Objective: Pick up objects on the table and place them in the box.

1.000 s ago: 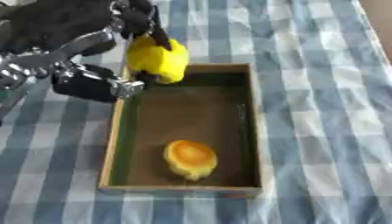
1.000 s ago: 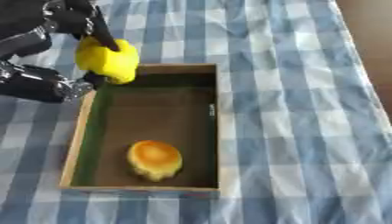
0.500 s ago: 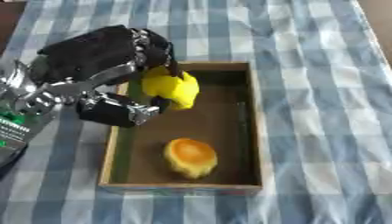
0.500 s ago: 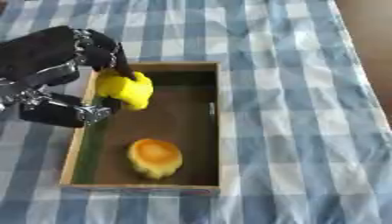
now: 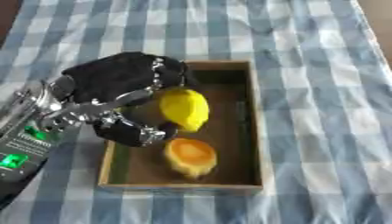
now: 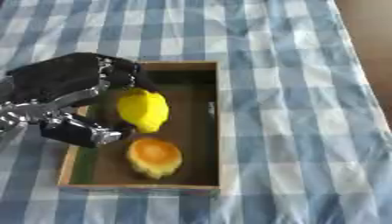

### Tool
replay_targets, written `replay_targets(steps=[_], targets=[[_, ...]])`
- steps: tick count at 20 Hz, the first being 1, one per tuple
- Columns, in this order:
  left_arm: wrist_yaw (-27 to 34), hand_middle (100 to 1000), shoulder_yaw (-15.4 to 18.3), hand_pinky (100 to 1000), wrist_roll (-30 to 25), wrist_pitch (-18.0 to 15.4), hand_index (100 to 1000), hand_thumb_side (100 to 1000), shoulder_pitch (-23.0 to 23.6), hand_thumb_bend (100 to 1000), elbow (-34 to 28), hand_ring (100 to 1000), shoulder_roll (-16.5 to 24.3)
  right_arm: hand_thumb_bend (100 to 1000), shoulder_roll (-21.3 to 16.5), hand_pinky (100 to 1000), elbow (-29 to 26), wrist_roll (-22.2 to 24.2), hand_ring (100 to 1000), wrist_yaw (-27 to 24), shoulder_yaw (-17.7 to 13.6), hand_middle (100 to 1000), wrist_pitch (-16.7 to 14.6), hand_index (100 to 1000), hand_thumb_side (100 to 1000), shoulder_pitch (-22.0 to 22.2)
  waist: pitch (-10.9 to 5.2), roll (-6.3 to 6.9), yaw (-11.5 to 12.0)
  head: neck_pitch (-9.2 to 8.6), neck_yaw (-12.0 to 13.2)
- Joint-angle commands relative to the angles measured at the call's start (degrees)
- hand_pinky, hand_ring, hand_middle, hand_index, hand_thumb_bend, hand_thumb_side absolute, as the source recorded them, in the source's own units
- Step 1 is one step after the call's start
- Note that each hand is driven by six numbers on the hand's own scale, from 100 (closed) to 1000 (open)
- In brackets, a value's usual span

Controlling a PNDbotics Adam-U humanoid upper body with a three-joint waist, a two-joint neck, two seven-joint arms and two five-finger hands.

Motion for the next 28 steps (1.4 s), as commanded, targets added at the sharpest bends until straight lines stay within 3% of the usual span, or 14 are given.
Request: replay_targets(steps=[1, 6, 8, 11, 12, 16, 18, 22, 25, 28], targets=[[-2.56, 845, 1.72, 898, 0.16, -1.28, 936, 235, -0.18, 538, -0.90, 886, 0.51, 100, -1.07, 844, -0.94, -0.07, 964, 0.05, -0.78, 595, 0.07, 789, 522, -0.23, -1.04, -0.38, 0.14, -0.38, -0.09], [-5.02, 842, 3.09, 895, 2.76, -2.04, 932, 200, 0.24, 532, -0.91, 888, 0.47, 100, -0.98, 844, -0.94, -0.11, 964, 0.05, -0.86, 595, 0.08, 789, 518, -0.01, -1.19, -0.57, 0.36, -0.38, -0.10], [-4.82, 826, 4.30, 877, 4.94, -2.05, 925, 100, 0.07, 418, -0.91, 874, -0.03, 100, -0.96, 844, -0.94, -0.19, 963, 0.00, -0.92, 596, 0.03, 789, 510, -0.02, -1.31, -0.66, 0.52, -0.31, -0.13], [-2.41, 777, 7.47, 815, 11.97, -1.16, 896, 100, 0.58, 124, -0.91, 825, -1.05, 100, -0.93, 844, -0.94, -0.35, 961, -0.17, -1.00, 597, -0.15, 789, 504, -0.14, -1.48, -0.81, 0.73, -0.40, -0.28], [-0.36, 769, 8.87, 807, 15.68, -0.92, 891, 100, 1.11, 100, -0.91, 818, -1.36, 100, -0.92, 844, -0.94, -0.44, 961, -0.23, -1.08, 597, -0.21, 789, 496, -0.15, -1.51, -0.83, 0.79, -0.45, -0.36], [12.68, 676, 18.01, 746, 34.36, -0.61, 838, 231, 4.19, 100, -0.91, 753, -3.53, 100, -0.62, 844, -0.94, -0.99, 959, -0.42, -1.51, 597, -0.25, 789, 491, -0.13, -1.63, -1.01, 1.31, -0.98, -1.13], [18.64, 674, 23.54, 740, 43.38, -1.06, 832, 240, 5.32, 100, -0.91, 747, -4.45, 100, -0.44, 843, -0.94, -1.23, 958, -0.53, -1.72, 598, -0.30, 788, 485, -0.25, -1.66, -1.18, 1.50, -1.23, -1.57], [24.37, 697, 32.34, 747, 58.34, -5.48, 837, 275, 6.50, 100, -0.91, 761, -6.11, 100, 0.61, 843, -0.94, -2.12, 952, -1.06, -2.24, 605, -0.87, 790, 466, -1.91, -1.53, -1.53, 1.83, -1.23, -1.88], [26.06, 707, 36.58, 753, 66.04, -9.58, 847, 314, 7.24, 120, -0.91, 766, -6.91, 100, 1.75, 842, -0.94, -2.84, 946, -1.49, -2.51, 615, -1.54, 794, 446, -3.96, -1.33, -1.83, 2.02, -1.29, -1.79], [27.05, 712, 38.84, 756, 69.57, -12.71, 851, 336, 8.09, 150, -0.91, 769, -7.88, 100, 3.22, 848, -0.94, -3.00, 946, -1.33, -2.76, 628, -3.31, 800, 443, -5.56, -0.99, -2.16, 2.13, -1.42, -1.83]])
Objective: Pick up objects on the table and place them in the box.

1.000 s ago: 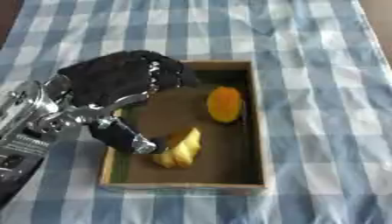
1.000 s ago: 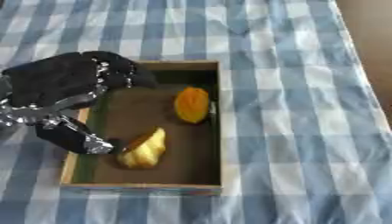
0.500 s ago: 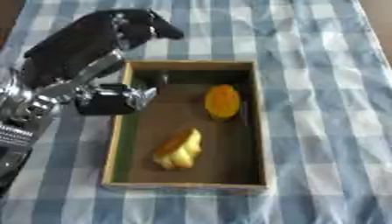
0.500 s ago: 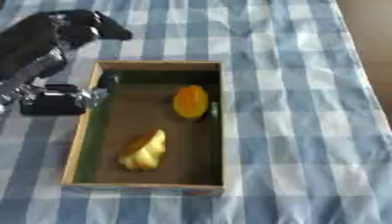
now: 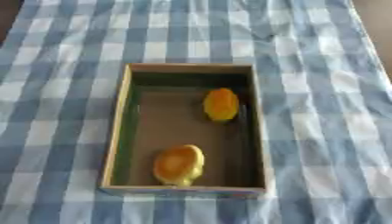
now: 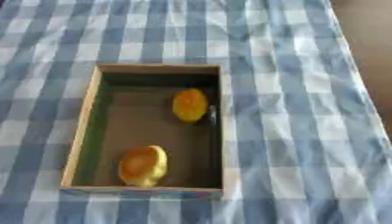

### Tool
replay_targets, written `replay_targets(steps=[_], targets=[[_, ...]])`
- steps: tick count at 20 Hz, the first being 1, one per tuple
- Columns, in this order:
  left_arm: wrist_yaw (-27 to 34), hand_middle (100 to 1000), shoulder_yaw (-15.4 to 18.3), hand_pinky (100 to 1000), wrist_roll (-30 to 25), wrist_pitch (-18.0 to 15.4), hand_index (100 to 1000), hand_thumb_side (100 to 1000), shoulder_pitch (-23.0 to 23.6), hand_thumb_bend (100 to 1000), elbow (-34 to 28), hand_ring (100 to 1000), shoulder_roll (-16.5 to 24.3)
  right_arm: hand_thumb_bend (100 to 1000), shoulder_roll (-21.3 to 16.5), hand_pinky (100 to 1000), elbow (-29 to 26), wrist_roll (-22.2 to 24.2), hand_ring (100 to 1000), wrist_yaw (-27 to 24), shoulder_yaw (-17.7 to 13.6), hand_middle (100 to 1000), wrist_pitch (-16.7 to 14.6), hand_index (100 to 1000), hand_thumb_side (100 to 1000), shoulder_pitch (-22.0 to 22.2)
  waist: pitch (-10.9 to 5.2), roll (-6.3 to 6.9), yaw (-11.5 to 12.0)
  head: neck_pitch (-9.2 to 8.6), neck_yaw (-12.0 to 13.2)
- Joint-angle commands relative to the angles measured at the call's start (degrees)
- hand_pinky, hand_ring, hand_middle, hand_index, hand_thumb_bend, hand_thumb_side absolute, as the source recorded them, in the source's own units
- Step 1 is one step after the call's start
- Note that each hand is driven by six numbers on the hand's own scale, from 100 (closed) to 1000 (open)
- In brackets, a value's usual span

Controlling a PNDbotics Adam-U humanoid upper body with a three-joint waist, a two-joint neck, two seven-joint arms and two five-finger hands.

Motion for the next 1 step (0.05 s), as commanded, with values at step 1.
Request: replay_targets(steps=[1], targets=[[1.53, 713, 2.84, 773, 3.60, -3.33, 853, 345, 0.20, 159, -0.89, 771, -0.21, 100, 0.44, 855, -0.94, -0.12, 948, -0.33, -0.97, 632, -1.92, 799, 471, -1.53, -0.74, -0.18, 0.07, -0.87, -0.04]])
